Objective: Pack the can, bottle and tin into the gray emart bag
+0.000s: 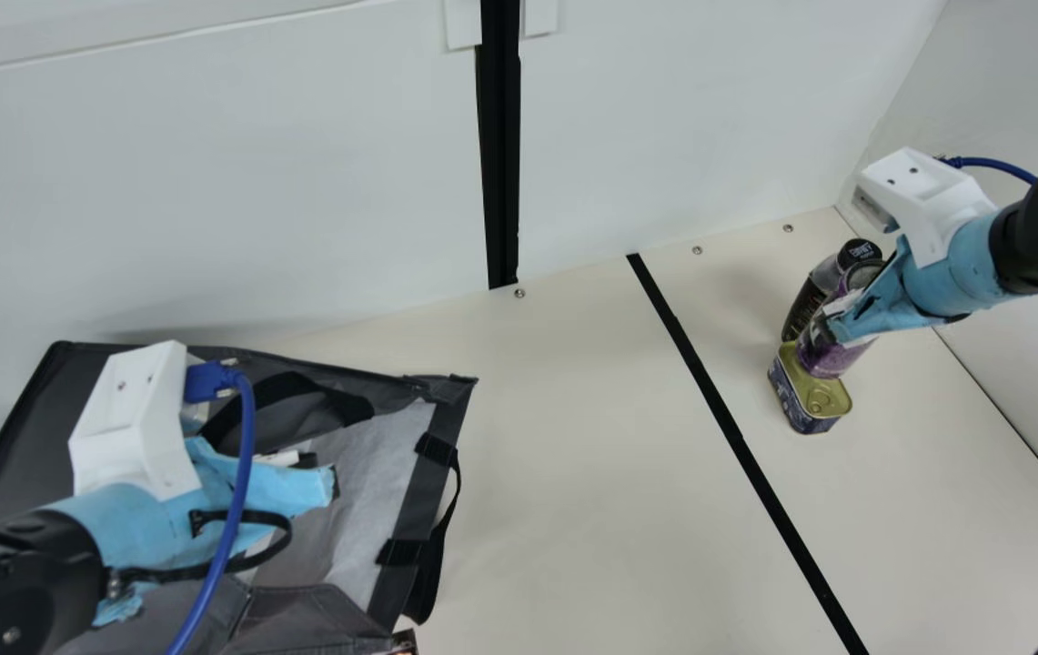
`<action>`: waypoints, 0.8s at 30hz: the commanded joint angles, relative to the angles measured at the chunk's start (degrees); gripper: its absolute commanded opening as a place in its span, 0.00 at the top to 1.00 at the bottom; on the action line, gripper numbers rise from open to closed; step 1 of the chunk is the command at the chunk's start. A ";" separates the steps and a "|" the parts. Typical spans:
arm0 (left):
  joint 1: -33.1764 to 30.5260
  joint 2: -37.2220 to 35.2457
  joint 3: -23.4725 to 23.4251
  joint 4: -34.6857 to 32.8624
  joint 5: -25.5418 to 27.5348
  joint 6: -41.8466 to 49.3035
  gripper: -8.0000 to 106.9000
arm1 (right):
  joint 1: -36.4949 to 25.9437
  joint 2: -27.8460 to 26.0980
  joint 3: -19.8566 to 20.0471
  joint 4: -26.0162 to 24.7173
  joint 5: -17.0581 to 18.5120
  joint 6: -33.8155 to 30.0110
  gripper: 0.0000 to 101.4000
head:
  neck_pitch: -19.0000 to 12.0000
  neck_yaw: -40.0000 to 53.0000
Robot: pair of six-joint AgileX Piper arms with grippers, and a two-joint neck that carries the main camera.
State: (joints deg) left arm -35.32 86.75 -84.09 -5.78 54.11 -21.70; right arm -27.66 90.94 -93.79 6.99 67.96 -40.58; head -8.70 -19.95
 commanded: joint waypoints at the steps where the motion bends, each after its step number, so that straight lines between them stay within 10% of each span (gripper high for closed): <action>1: 0.00 0.00 0.00 0.00 0.00 0.00 0.84 | 0.96 -0.36 0.35 -0.14 -0.10 0.08 1.00 | -1.30 -0.05; 24: 0.00 0.00 0.00 0.00 0.00 0.00 0.84 | 10.09 -3.64 3.84 -0.94 -0.09 1.12 1.00 | -1.30 -0.05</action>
State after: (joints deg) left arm -35.32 86.75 -84.09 -5.78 54.11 -21.70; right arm -17.86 87.41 -90.14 5.95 67.92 -39.33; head -8.70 -19.95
